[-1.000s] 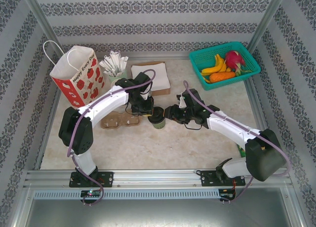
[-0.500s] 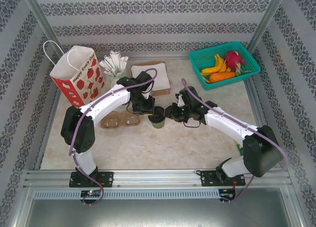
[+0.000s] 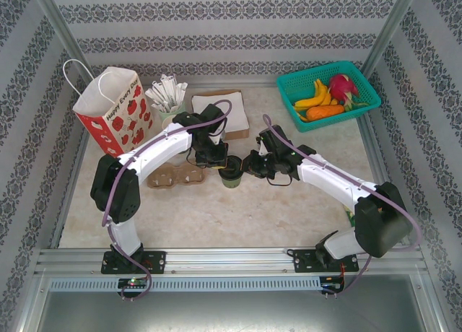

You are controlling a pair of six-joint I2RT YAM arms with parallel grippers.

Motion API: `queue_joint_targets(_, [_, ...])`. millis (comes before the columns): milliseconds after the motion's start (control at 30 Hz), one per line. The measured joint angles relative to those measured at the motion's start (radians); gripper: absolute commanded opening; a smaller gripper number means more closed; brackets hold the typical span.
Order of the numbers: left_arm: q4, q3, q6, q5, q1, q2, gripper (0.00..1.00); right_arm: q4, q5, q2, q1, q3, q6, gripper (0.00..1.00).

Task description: Pack the takeout coffee

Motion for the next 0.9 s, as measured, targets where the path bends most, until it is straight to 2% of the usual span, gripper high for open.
queue_joint_targets(633, [-0.014, 0.011, -0.027, -0.01, -0.002, 0.015, 0.0, -0.032, 0.029, 0.043, 0.011, 0.032, -0.011, 0.16])
queue_joint_targets(900, [0.059, -0.076, -0.042, 0.099, 0.055, 0.005, 0.0, 0.046, 0.021, 0.057, 0.011, -0.006, -0.014, 0.16])
